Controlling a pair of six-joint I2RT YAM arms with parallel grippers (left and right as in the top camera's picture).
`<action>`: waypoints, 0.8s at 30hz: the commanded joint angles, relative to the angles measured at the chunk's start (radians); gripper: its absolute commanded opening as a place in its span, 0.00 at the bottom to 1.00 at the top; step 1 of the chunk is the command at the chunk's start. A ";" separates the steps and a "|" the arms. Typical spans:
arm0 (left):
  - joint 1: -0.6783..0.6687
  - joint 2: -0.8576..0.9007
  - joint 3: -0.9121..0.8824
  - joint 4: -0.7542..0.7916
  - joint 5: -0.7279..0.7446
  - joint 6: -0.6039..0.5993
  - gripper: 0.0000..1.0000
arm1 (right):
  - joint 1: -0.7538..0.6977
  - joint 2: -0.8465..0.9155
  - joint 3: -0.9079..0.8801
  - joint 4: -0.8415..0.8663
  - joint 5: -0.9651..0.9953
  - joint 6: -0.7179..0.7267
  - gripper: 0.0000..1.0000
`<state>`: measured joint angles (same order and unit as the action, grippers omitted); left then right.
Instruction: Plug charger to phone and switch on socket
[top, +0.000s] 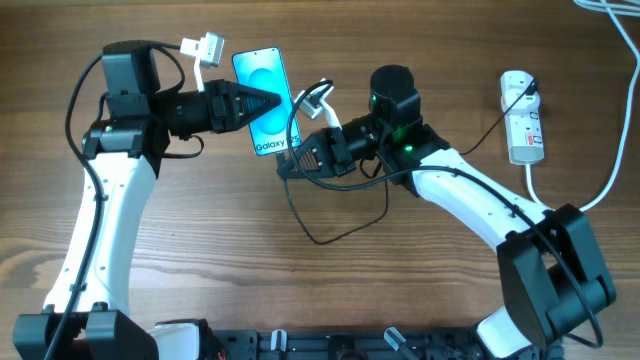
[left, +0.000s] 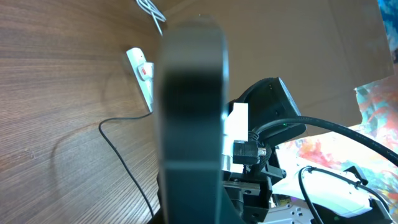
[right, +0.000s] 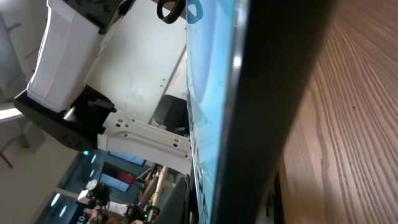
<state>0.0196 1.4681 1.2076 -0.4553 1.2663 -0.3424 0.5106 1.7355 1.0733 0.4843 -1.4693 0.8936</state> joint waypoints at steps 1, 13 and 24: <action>-0.064 0.000 -0.032 -0.033 0.061 0.078 0.04 | -0.011 -0.017 0.050 0.060 0.150 0.000 0.05; -0.063 0.000 -0.032 -0.063 -0.049 0.078 0.04 | -0.034 -0.017 0.050 0.075 0.160 -0.003 1.00; -0.064 0.001 -0.036 -0.385 -0.736 0.078 0.04 | -0.034 -0.017 0.050 -0.084 0.161 0.000 1.00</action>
<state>-0.0593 1.4563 1.1908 -0.7910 0.8680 -0.2817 0.4896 1.7508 1.1000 0.3614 -1.2812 0.9134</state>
